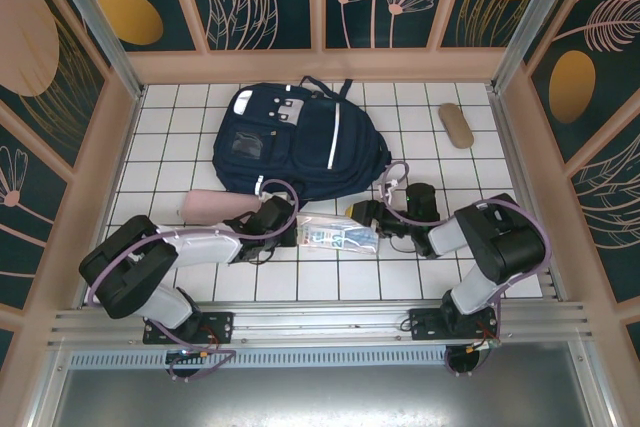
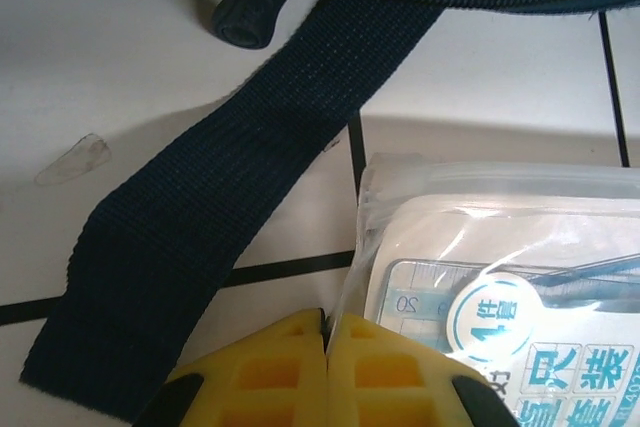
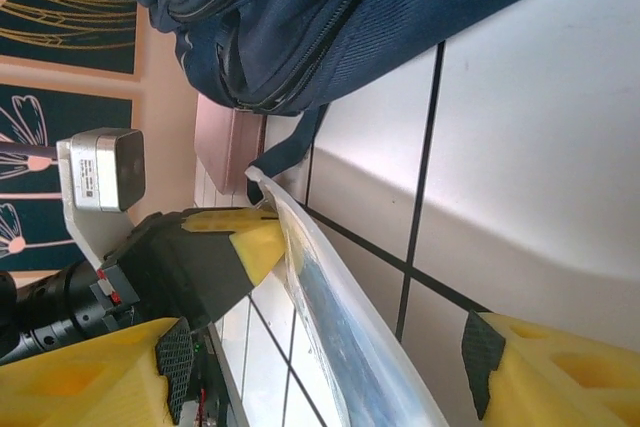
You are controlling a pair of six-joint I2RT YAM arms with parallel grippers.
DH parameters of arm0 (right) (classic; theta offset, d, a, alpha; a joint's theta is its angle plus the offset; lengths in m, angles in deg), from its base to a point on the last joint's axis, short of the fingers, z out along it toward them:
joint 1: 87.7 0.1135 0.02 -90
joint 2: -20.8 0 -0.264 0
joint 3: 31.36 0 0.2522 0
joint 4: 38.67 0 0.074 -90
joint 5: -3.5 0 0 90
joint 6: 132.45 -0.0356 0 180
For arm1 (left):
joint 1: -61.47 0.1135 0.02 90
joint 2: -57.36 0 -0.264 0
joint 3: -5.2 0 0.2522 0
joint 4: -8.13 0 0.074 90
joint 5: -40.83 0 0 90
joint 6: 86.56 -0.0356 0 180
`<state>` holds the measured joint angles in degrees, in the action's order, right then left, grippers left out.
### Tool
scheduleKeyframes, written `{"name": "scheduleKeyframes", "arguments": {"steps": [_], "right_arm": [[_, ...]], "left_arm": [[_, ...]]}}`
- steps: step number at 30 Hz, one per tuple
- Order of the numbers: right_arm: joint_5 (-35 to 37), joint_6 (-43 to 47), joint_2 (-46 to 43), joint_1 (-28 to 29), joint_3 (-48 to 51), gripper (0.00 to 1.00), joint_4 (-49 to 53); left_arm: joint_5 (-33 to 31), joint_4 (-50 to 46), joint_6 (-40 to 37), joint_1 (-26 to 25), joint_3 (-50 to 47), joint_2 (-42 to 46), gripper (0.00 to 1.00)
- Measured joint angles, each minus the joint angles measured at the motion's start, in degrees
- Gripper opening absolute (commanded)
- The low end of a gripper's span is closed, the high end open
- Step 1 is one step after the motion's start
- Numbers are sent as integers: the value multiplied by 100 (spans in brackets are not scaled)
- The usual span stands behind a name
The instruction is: Pack the student bag
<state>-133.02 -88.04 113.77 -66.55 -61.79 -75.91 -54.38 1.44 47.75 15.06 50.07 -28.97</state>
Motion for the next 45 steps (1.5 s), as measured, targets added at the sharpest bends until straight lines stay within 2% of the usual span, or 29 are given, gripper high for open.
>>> {"name": "scheduleKeyframes", "arguments": {"steps": [7, 10, 13, 17, 18, 21, 23, 28, 32, 36, 40, 45], "right_arm": [[-9, -90, -46, -85, 146, 72, -160], [4, -129, -46, -92, 192, 67, -221], [22, -162, -46, -105, 240, 56, -203], [70, -275, -15, -114, 299, 34, -28], [96, -299, -13, -114, 313, 29, 42], [168, -321, -24, -114, 326, 21, 251], [229, -306, -153, -118, 328, 13, 455], [411, -284, -820, -125, 326, 5, 863], [769, -278, -1427, -131, 330, 5, 1438], [1204, -245, -2179, -133, 330, 4, 2109], [1646, -144, -3012, -136, 330, 3, 2865], [2017, -59, -3818, -157, 321, 4, 3724]], "left_arm": [[356, 459, 162, 203, -221, 0, 0], [444, 562, 212, 229, -240, -33, 0], [514, 688, 249, 260, -236, -111, 0], [546, 732, 247, 267, -175, -186, 0], [546, 728, 245, 267, -157, -192, 3], [562, 684, 195, 264, -136, -186, 32], [651, 643, 120, 249, -61, -133, 46], [588, -315, -199, 258, 240, 278, 59], [601, -1071, -514, 291, 1113, 411, 63], [844, -1394, -763, 529, 2262, 249, 64], [1104, -1486, -876, 920, 3497, -487, 64], [1504, -1690, -894, 1362, 5010, -1932, 63]]}}
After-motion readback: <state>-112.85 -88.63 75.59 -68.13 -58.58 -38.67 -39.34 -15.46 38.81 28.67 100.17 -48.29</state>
